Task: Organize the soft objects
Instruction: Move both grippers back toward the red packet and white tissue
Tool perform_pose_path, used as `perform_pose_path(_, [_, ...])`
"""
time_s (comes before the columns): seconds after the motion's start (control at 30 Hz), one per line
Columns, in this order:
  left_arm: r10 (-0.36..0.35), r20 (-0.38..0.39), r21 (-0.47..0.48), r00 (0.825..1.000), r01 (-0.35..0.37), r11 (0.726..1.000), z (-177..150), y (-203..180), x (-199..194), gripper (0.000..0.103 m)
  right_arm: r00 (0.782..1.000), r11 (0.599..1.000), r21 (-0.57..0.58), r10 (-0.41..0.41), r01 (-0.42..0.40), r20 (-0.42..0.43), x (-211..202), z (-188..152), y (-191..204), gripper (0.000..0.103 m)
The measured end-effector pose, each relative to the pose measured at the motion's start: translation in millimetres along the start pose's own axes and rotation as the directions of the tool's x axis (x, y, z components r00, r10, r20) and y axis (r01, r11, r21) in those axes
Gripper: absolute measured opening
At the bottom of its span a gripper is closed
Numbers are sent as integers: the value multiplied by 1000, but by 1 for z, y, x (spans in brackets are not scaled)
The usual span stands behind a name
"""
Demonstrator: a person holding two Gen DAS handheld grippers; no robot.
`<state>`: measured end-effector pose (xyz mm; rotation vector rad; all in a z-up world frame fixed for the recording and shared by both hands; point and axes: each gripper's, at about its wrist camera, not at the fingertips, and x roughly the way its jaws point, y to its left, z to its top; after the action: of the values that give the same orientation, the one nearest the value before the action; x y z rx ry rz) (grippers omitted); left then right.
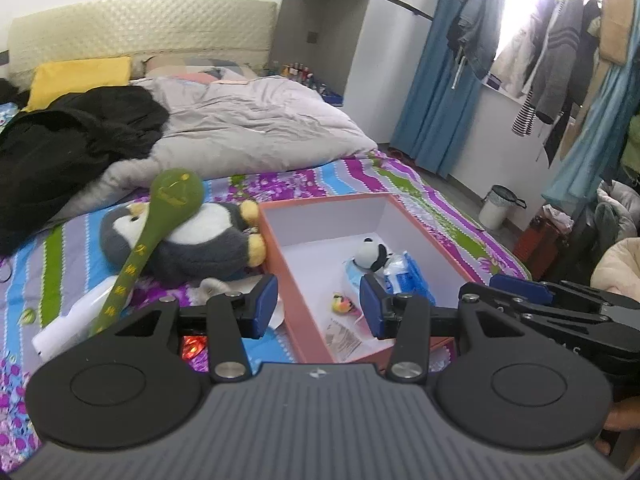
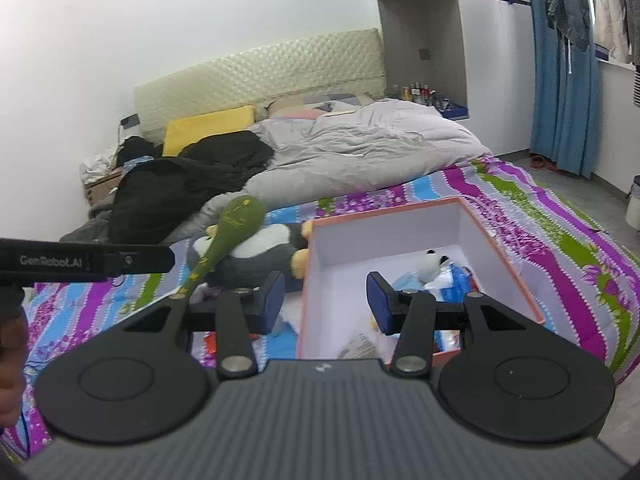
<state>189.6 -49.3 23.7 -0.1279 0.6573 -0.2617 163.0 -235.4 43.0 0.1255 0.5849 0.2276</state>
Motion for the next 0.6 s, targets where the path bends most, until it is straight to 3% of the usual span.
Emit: perform_pose_path(0.6, [78, -56, -75, 995, -82, 994, -67, 44, -17, 51, 994, 995, -51, 76, -80, -78, 10, -49, 52, 48])
